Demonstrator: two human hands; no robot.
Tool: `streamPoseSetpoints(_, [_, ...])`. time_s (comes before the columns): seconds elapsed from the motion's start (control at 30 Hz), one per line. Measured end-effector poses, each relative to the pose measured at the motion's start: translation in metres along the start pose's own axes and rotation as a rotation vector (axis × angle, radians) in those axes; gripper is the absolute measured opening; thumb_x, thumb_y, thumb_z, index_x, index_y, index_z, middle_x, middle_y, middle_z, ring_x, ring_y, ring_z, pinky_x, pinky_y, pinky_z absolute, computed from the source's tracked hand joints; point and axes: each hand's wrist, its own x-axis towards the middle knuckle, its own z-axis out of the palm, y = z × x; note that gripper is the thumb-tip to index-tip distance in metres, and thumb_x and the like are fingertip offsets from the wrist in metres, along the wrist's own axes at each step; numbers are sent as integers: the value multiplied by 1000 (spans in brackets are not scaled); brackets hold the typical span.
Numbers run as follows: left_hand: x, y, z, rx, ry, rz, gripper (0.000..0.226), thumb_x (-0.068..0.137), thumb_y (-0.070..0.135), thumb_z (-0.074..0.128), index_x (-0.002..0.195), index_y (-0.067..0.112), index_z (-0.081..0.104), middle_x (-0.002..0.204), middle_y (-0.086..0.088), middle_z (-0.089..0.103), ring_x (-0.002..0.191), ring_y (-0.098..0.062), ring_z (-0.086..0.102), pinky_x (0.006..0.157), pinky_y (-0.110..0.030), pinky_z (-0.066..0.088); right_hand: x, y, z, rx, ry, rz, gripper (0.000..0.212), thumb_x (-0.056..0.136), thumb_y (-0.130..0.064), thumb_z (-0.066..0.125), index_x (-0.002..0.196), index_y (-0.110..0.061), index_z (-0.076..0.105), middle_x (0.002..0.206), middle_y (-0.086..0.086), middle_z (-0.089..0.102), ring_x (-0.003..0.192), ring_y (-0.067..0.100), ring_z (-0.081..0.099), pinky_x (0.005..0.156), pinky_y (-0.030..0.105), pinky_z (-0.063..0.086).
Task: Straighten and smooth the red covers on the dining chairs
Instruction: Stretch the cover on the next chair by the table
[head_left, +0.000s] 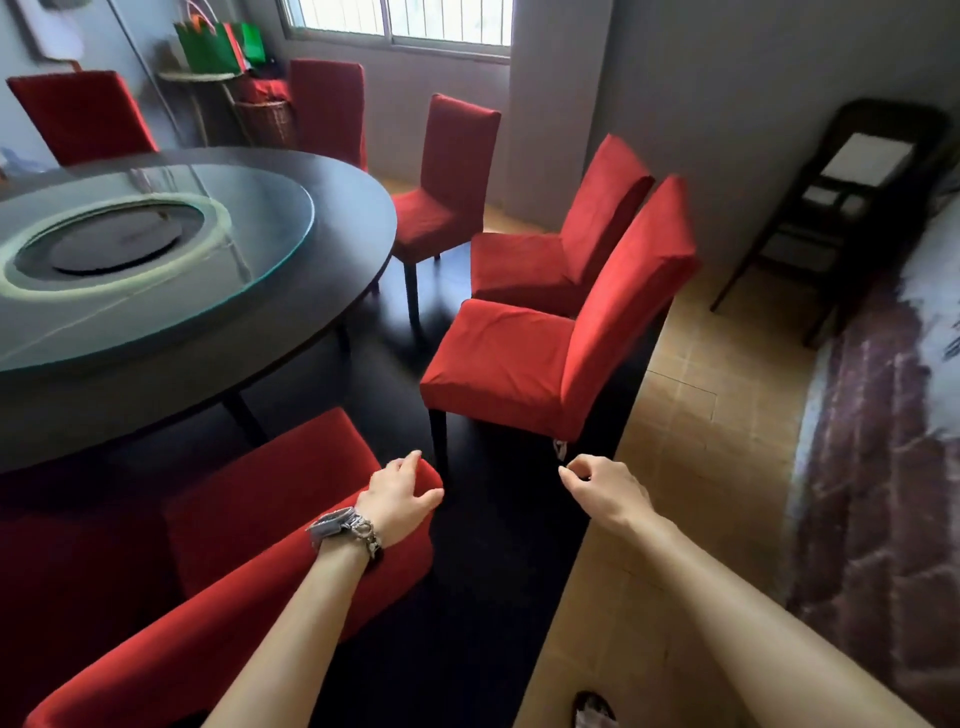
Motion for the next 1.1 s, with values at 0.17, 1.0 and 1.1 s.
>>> streamPoseSetpoints(0.17, [47, 84, 19, -10, -20, 49, 69, 95, 37, 51, 151, 14, 18, 153, -9, 28, 140, -25, 29, 113, -40, 29, 39, 47, -51, 55, -2, 31, 28, 95, -41, 46, 112, -27, 63, 112, -5, 65, 104, 18, 61, 83, 31, 45])
streamPoseSetpoints(1.0, [237, 331, 86, 113, -146, 224, 49, 95, 32, 45, 142, 19, 37, 138, -5, 50, 127, -25, 47, 104, -39, 40, 174, 215, -211, 111, 85, 213, 25, 98, -29, 47, 112, -17, 64, 112, 3, 65, 101, 22, 60, 92, 42, 50])
streamPoseSetpoints(1.1, [273, 344, 86, 170, -149, 266, 44, 96, 29, 42, 139, 19, 41, 135, -8, 51, 123, -29, 49, 102, -40, 41, 208, 217, -222, 48, 69, 202, 27, 99, -25, 45, 115, -12, 62, 113, 7, 65, 101, 24, 61, 91, 40, 50])
